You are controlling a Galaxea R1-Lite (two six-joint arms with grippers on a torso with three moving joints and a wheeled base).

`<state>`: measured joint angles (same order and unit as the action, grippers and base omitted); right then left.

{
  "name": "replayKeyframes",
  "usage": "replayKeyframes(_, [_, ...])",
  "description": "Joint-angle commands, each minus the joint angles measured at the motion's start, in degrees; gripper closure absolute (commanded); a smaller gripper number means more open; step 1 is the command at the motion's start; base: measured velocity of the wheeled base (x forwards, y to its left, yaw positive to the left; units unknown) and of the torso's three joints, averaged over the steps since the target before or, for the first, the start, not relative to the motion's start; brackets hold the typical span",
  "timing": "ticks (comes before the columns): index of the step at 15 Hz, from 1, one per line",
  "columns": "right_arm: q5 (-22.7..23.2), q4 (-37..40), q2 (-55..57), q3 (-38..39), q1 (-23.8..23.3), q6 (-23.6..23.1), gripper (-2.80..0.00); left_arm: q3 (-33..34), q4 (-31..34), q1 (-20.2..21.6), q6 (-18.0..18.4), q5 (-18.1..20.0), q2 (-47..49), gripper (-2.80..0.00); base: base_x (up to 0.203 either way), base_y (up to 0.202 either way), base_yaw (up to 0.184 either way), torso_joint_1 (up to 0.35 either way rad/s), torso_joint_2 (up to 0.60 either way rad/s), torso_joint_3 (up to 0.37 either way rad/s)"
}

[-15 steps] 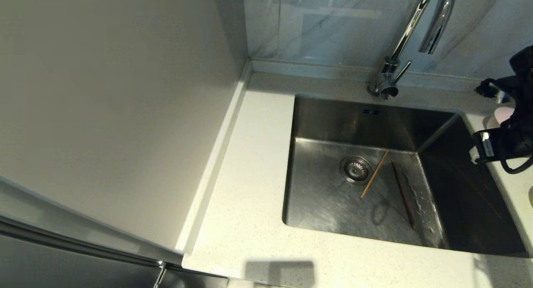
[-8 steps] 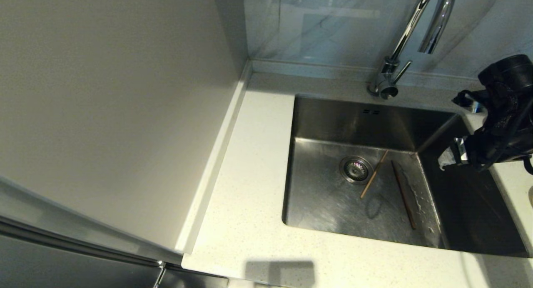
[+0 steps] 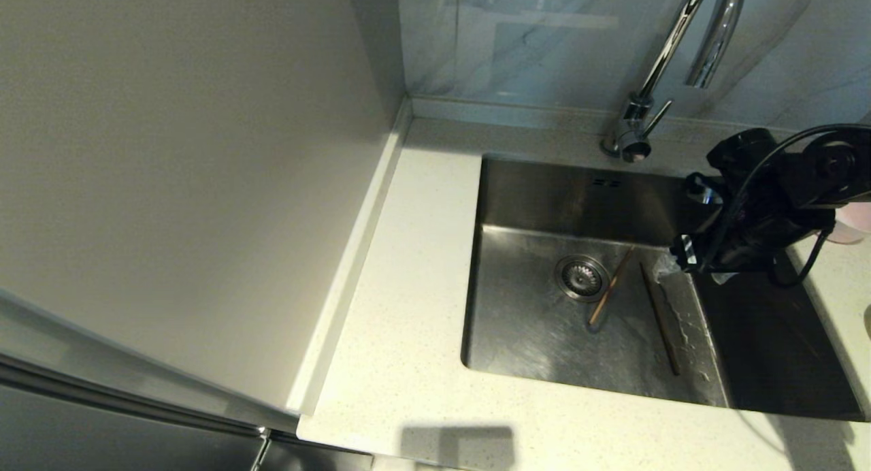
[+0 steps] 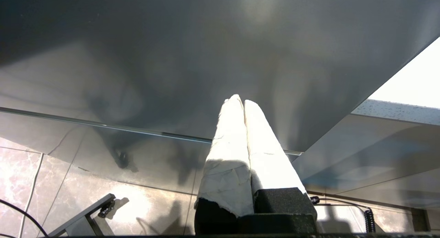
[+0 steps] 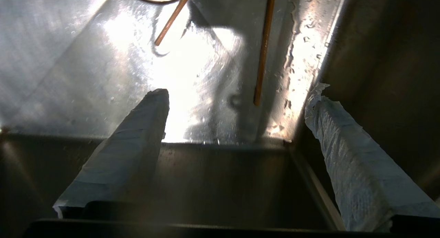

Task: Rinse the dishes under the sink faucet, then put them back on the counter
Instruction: Place the chopsticks on the bowl

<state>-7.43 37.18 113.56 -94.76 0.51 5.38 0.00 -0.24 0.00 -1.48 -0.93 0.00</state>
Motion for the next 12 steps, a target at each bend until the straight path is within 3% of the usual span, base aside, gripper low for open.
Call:
replayKeyframes(1, [0.1, -1.51, 6.33, -1.59, -0.57, -0.21, -2.8, 0.0, -0.02, 0.0, -0.02, -0.04, -0.18, 0.0, 0.0, 0.0, 0.0, 0.0, 0.0, 0.0])
replayKeyframes(7, [-0.53, -12.24, 16.03, -2.75, -2.62, -2.51, -2.8, 0.0, -0.02, 0.0, -0.02, -0.04, -0.18, 0.0, 0.0, 0.0, 0.0, 0.0, 0.0, 0.0])
replayKeyframes(12, [-0.56, -12.75, 21.43, -8.54, -4.57, -3.29, -2.8, 0.0, -0.02, 0.0, -0.02, -0.04, -0.18, 0.0, 0.0, 0.0, 0.0, 0.0, 0.0, 0.0])
